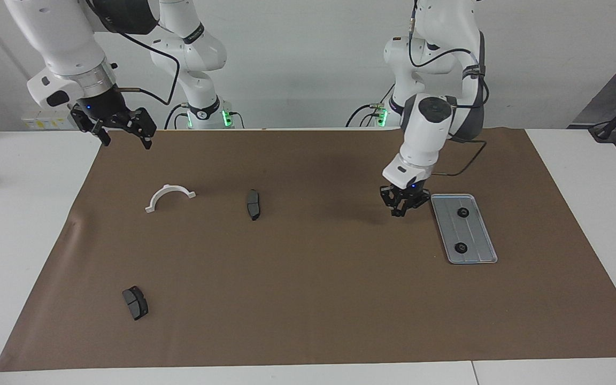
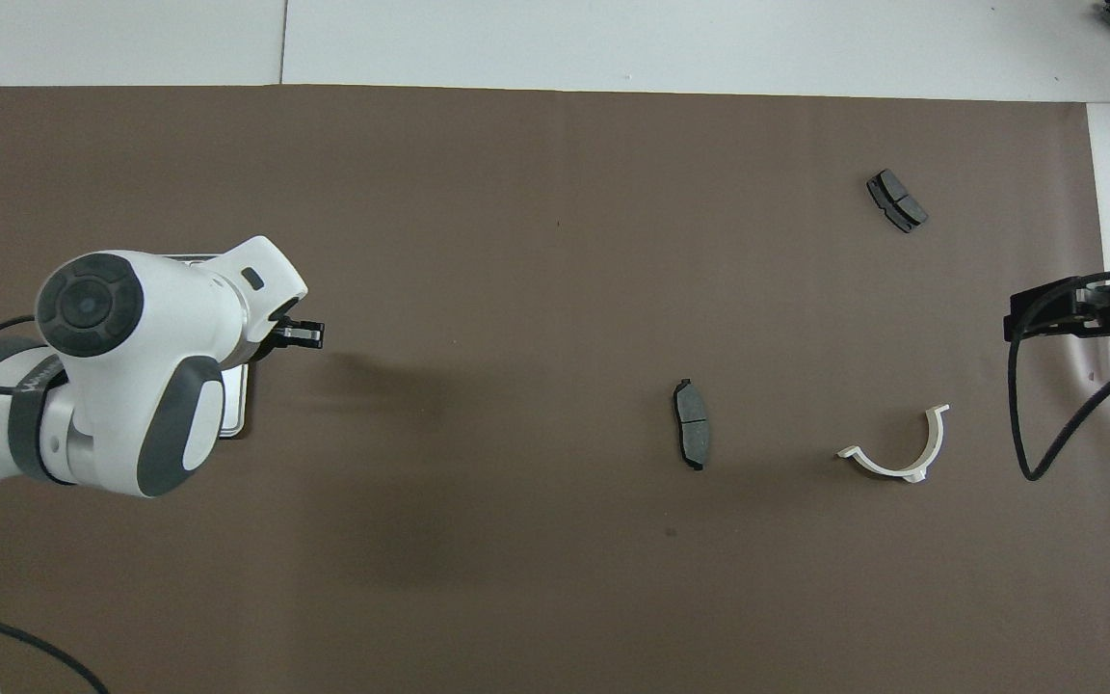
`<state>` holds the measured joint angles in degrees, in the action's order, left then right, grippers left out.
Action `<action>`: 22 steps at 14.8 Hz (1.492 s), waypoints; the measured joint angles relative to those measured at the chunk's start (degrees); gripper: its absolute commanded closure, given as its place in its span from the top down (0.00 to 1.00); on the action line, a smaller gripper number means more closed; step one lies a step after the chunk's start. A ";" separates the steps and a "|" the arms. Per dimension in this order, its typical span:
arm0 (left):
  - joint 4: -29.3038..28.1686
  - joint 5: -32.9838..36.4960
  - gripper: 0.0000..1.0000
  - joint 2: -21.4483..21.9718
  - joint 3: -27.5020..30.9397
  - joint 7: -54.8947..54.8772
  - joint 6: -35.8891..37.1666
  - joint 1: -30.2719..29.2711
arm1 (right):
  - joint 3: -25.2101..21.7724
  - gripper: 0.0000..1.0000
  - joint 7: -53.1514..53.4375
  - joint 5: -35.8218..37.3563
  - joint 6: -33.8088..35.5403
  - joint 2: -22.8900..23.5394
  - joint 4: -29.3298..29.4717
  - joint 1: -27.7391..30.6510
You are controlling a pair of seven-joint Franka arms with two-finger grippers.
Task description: Place bearing gear from tray to pile
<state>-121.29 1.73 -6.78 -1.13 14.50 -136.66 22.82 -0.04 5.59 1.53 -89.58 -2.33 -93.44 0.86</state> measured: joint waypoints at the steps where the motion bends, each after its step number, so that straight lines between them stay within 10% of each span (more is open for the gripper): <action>1: 0.96 0.00 0.00 -0.96 0.01 2.12 -0.24 1.82 | 0.00 1.00 0.00 0.00 0.00 0.00 0.00 0.00; 8: 15.24 0.09 0.00 -14.33 0.00 13.21 -0.90 11.76 | 0.00 1.00 0.00 0.00 0.00 0.00 0.00 0.00; 10: 17.87 0.09 0.30 -17.20 0.01 14.07 -0.98 13.53 | 0.00 1.00 0.00 0.00 0.00 0.00 0.00 0.00; 13: 18.51 0.09 0.43 -18.77 0.13 14.24 -3.19 13.91 | 0.00 1.00 0.00 0.00 0.00 0.00 0.00 0.00; 15: 18.72 0.09 0.29 -18.85 0.57 14.31 -4.29 13.66 | 0.00 1.00 0.00 0.00 0.00 0.00 0.00 0.00; 16: 18.94 0.09 0.35 -18.85 0.83 14.32 -4.72 13.57 | -0.01 1.00 0.00 0.00 -0.01 0.00 0.00 0.00; 18: 19.04 0.09 0.97 -18.86 1.43 14.37 -6.26 13.50 | -0.13 1.00 0.00 0.00 -0.45 0.00 0.00 0.11; 22: 19.08 0.09 1.00 -18.80 3.10 14.73 -6.23 12.13 | -0.06 1.00 0.00 -0.55 -5.82 0.12 -1.30 -1.87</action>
<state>-102.21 1.81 -25.59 1.97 29.23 -142.89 34.95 -0.10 5.59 0.98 -95.40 -2.21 -94.73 -1.01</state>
